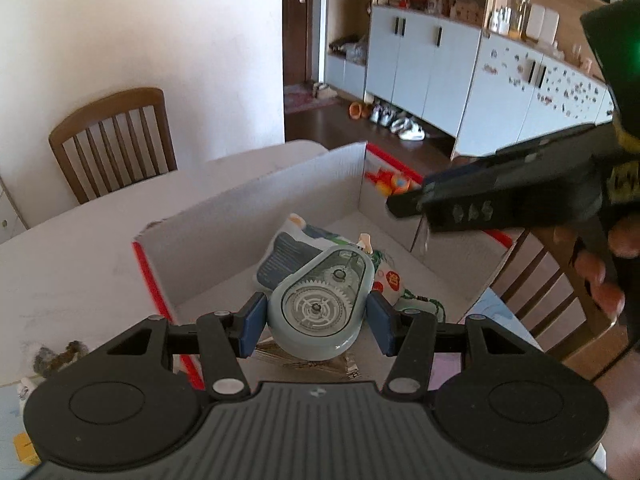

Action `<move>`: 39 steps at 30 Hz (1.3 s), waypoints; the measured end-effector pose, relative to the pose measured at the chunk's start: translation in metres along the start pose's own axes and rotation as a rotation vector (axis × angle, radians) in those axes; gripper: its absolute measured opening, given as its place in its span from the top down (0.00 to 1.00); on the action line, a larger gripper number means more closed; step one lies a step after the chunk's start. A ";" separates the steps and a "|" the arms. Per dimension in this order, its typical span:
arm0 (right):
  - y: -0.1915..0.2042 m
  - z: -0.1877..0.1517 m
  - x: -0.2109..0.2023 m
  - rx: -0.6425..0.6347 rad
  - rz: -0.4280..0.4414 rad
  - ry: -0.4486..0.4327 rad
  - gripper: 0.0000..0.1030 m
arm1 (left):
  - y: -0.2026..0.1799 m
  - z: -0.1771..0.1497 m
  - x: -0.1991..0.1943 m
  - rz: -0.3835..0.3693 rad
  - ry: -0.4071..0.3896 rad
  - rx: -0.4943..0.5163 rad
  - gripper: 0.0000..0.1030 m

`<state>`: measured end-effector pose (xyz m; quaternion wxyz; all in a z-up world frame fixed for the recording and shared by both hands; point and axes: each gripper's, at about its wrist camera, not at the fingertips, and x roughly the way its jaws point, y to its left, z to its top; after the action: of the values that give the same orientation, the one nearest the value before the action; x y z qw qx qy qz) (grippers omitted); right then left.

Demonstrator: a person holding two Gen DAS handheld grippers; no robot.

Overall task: Organize objects
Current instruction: 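Carry the tape dispenser and dragon keychain with both tools over the red shoebox, then open both tools to drop the tape dispenser and keychain into the box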

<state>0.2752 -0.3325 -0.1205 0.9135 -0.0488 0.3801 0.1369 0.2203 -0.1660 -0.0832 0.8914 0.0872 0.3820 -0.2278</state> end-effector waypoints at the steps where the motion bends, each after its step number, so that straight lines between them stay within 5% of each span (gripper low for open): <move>1: 0.001 -0.003 0.006 -0.003 0.003 0.016 0.66 | -0.001 0.001 0.004 0.000 0.009 0.001 0.48; 23: -0.027 -0.040 0.054 0.077 0.088 0.181 0.65 | 0.006 -0.006 0.063 -0.011 0.209 -0.058 0.48; 39: -0.030 -0.035 0.039 0.100 0.104 0.148 0.55 | 0.007 -0.011 0.064 -0.032 0.230 -0.089 0.46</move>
<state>0.2861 -0.3597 -0.1732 0.8759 0.0068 0.4548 0.1608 0.2553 -0.1777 -0.1376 0.8409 0.0670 0.4928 -0.2134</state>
